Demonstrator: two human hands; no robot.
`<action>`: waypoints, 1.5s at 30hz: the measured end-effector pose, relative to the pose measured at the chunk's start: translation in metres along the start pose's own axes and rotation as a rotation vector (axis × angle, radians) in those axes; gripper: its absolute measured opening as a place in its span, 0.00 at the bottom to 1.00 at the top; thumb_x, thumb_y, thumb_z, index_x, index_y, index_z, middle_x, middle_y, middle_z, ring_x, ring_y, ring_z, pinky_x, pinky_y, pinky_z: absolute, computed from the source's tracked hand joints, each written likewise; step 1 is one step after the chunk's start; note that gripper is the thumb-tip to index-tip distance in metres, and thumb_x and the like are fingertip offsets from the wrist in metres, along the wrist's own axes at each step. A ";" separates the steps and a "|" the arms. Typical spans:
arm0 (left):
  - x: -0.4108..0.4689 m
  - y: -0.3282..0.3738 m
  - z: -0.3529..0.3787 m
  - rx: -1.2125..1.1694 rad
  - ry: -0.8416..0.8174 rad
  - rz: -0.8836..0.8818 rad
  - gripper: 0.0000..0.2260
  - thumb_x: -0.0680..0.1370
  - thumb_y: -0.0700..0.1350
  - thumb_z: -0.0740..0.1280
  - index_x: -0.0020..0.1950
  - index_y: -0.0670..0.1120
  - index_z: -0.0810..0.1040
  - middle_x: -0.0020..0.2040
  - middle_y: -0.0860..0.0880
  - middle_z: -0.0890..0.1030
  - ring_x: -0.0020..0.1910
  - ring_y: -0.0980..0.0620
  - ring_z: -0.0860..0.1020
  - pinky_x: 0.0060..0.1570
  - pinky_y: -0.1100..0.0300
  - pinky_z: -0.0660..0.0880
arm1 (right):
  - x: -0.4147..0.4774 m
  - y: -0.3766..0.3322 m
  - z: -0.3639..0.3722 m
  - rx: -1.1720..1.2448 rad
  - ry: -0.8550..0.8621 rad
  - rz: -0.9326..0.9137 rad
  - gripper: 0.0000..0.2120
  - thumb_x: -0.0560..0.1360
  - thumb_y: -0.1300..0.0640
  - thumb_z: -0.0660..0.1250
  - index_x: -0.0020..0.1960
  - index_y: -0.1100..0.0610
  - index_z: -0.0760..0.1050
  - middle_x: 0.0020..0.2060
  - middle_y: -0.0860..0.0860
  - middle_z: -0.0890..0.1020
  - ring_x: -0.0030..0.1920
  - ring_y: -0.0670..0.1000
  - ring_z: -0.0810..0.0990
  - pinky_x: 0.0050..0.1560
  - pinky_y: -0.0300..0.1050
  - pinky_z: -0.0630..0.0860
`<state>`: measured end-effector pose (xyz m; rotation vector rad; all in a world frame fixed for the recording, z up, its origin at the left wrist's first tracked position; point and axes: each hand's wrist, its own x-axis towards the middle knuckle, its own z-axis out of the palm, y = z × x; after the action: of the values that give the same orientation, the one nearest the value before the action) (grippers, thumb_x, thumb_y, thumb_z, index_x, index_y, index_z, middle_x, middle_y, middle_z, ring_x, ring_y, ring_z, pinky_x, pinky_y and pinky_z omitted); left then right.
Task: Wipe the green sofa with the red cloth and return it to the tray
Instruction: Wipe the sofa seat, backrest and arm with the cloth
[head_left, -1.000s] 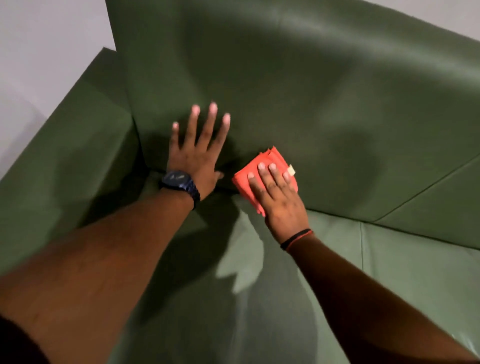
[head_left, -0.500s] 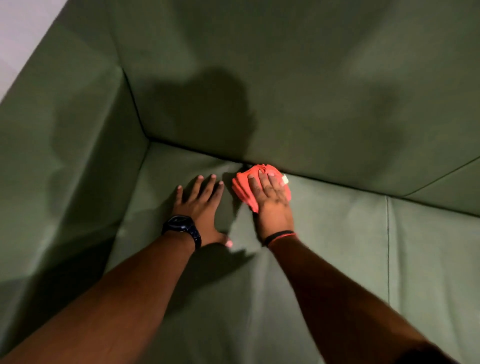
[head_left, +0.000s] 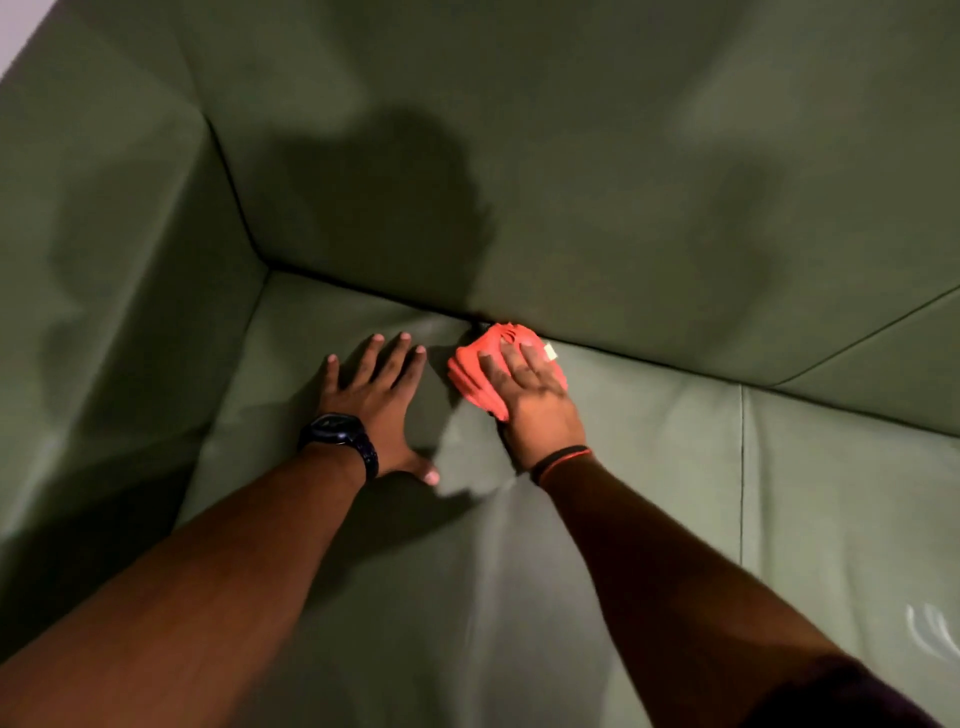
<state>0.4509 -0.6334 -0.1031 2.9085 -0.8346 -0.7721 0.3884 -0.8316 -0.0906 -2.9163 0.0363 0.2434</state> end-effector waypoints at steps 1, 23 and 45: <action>0.000 0.000 0.000 -0.001 0.000 -0.002 0.67 0.49 0.77 0.68 0.76 0.52 0.37 0.78 0.53 0.39 0.75 0.47 0.38 0.69 0.33 0.45 | -0.004 0.013 -0.005 -0.020 -0.024 -0.002 0.26 0.75 0.62 0.62 0.72 0.54 0.61 0.73 0.59 0.63 0.74 0.61 0.56 0.74 0.53 0.52; -0.007 0.013 -0.014 -0.021 -0.067 -0.154 0.71 0.47 0.75 0.72 0.77 0.47 0.36 0.78 0.51 0.37 0.76 0.47 0.39 0.71 0.36 0.48 | 0.000 -0.007 -0.013 -0.016 -0.069 0.084 0.28 0.78 0.62 0.56 0.75 0.50 0.51 0.76 0.55 0.54 0.75 0.59 0.49 0.75 0.52 0.50; 0.024 0.533 -0.189 0.162 0.664 0.327 0.47 0.63 0.58 0.75 0.76 0.44 0.59 0.77 0.43 0.56 0.75 0.42 0.56 0.72 0.44 0.55 | -0.225 0.421 -0.282 0.243 0.684 0.033 0.34 0.63 0.69 0.59 0.70 0.62 0.62 0.69 0.64 0.67 0.70 0.66 0.62 0.72 0.55 0.54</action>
<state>0.2934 -1.1238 0.1313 2.7327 -1.2502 0.2871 0.1940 -1.3021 0.1296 -2.6121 0.2032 -0.7055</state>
